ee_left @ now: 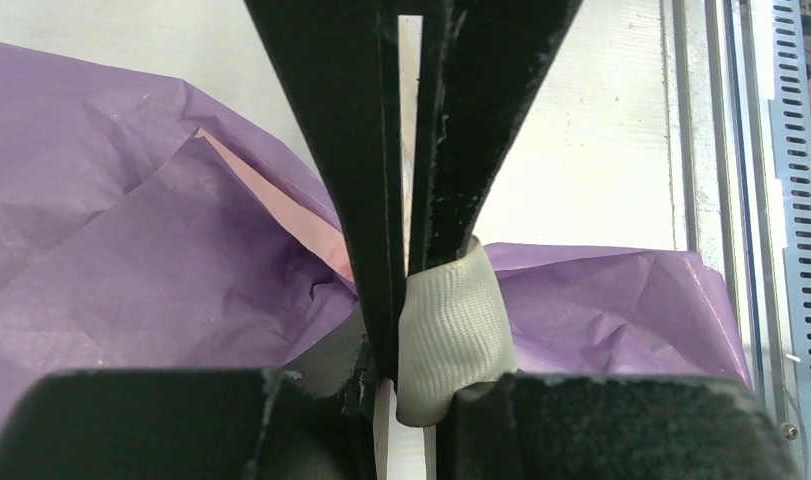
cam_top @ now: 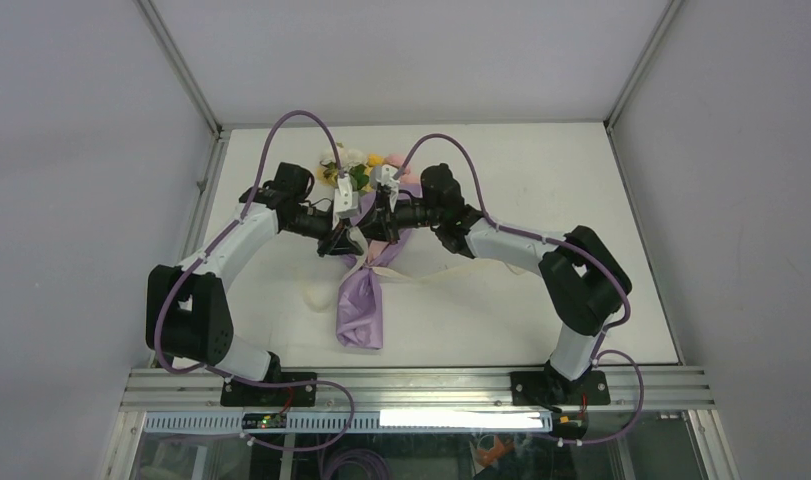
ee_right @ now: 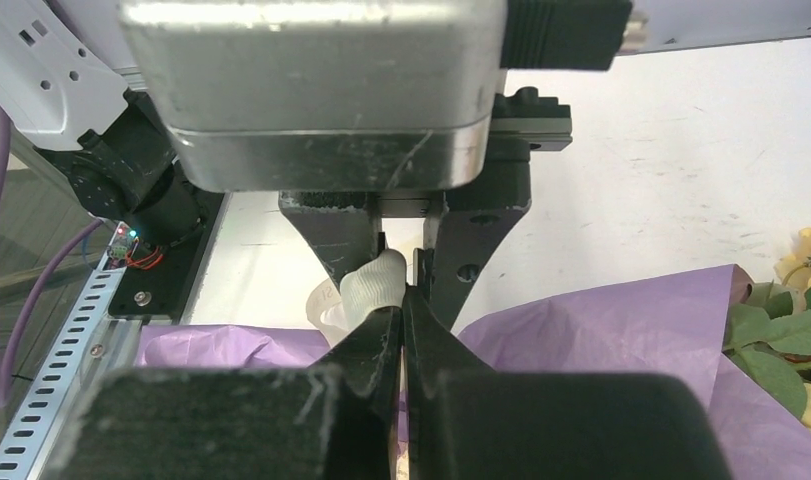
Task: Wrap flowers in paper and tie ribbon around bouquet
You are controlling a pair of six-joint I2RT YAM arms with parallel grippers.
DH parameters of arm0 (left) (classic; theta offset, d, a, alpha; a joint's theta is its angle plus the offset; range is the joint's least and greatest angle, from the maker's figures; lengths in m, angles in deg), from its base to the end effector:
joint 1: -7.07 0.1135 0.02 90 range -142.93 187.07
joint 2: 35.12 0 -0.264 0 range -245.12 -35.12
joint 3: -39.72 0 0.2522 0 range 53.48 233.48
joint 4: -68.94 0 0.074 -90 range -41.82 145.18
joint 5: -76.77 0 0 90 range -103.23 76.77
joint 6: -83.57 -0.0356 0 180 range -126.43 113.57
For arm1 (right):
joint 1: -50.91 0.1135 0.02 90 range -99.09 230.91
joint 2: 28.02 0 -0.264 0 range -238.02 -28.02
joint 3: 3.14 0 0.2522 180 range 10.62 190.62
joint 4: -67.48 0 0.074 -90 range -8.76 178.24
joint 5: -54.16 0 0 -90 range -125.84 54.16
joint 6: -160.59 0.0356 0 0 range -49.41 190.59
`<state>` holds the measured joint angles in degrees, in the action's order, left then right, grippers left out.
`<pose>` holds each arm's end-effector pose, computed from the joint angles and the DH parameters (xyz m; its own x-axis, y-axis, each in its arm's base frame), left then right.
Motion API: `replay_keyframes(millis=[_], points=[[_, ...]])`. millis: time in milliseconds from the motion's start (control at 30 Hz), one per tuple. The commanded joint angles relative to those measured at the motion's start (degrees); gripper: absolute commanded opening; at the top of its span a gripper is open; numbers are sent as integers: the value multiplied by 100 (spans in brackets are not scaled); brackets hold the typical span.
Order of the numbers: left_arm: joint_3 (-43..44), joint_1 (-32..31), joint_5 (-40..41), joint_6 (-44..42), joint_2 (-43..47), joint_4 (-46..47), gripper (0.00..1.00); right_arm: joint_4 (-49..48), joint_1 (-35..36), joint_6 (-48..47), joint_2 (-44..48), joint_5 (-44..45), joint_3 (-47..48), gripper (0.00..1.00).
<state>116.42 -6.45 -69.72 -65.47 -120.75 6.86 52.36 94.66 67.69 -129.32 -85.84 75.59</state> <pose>0.2648 -0.0942 0.2490 -0.1361 0.5196 -0.8435 0.9905 0.0539 -0.1265 0.2706 0.2968 0.2630 -0.0433 -0.0865 -0.9953 -0.9967 -0.0654 0.0490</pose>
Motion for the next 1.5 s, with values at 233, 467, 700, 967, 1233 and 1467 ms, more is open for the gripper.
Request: replay_keyframes(millis=[233, 467, 700, 967, 1233, 1467], points=[[-262, -20, 107, -225, 390, 347, 0, 2497, 19, -907, 864, 1150, 564, 86], [-420, -20, 77, -313, 523, 429, 0, 4277, -294, -1029, 1998, 1668, 82, 89], [-604, -23, 161, -301, 670, 618, 0, 5187, -952, 638, 2728, 3875, -85, 89], [-754, -20, 226, -244, 791, 753, 0, 8386, -2023, 2664, 1264, 6528, 1033, 75], [-883, -21, 226, -217, 893, 780, 0, 8645, -2644, 2267, -90, 6770, 1129, 77], [-915, -24, 207, -156, 902, 783, 0, 8155, -2827, 2083, -582, 5859, 802, 66]])
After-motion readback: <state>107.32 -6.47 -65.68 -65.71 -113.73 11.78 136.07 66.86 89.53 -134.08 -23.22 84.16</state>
